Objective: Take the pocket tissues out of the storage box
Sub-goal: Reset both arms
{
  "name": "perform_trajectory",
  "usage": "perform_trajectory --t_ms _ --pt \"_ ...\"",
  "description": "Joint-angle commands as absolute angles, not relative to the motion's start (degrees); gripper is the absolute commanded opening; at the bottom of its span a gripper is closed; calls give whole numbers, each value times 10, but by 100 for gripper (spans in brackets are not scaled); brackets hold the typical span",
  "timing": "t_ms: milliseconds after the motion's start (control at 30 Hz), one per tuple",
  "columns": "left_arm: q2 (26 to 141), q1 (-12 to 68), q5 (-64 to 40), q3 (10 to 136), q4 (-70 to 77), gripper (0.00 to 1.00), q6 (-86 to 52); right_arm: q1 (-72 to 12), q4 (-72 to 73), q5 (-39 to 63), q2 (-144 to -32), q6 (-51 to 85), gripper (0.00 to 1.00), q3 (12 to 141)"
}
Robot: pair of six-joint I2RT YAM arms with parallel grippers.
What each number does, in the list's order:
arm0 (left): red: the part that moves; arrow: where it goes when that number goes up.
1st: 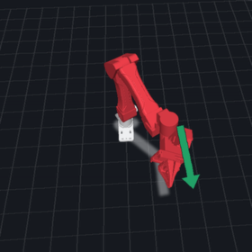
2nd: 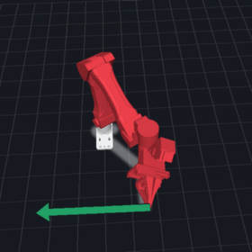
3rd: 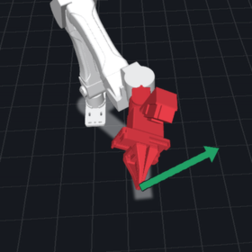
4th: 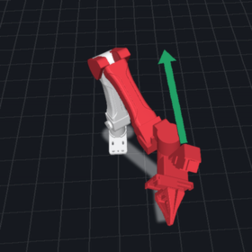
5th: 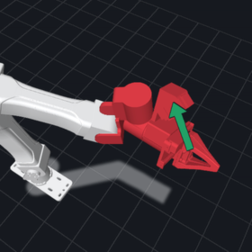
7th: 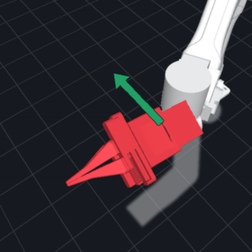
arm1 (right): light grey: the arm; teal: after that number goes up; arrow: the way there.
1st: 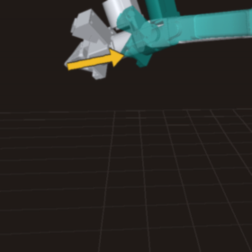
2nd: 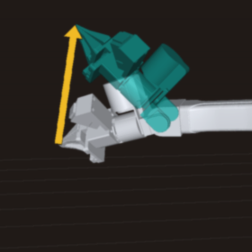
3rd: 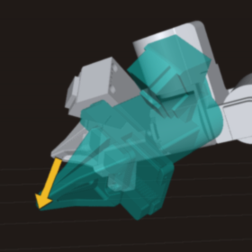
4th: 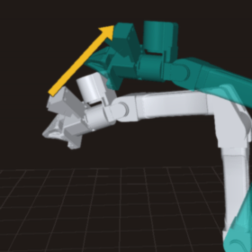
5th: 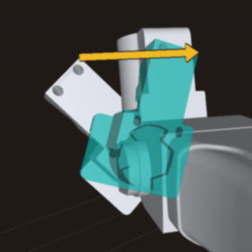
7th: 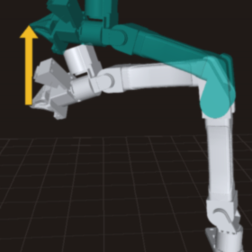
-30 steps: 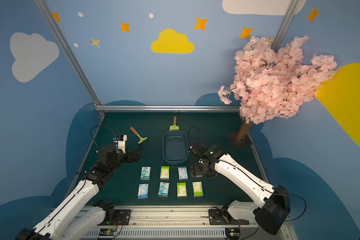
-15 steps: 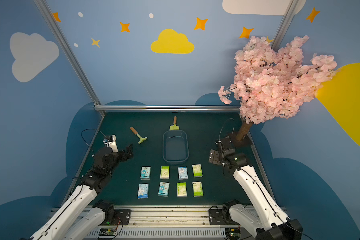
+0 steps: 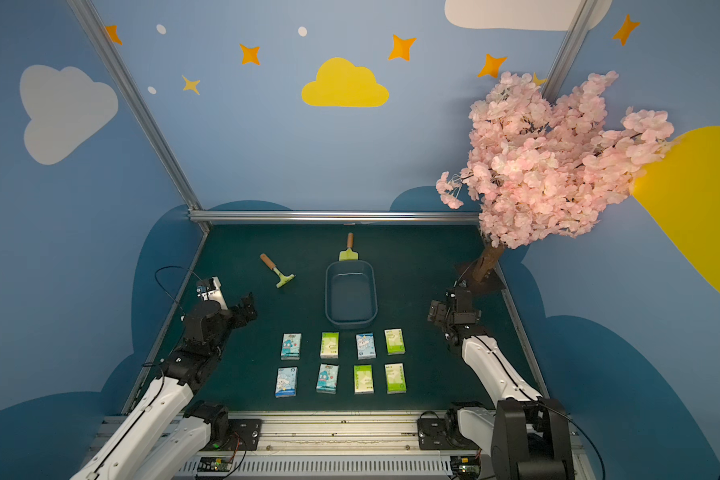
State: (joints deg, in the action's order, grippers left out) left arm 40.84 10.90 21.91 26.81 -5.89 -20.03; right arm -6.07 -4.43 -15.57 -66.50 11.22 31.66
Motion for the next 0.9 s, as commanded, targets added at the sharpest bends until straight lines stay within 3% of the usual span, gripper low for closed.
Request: perform_trajectory --t_ms 0,333,600,867 --pt "389 97 226 261 -79 100 -221 -58 63 -120 -690 71 98 318" --pt "331 71 226 251 -133 100 -240 -26 269 -63 -754 21 98 265" --pt "331 46 222 241 -134 100 -243 11 321 43 -804 9 98 265" --pt "381 2 192 215 -75 100 -242 0 348 59 -845 -22 98 267"
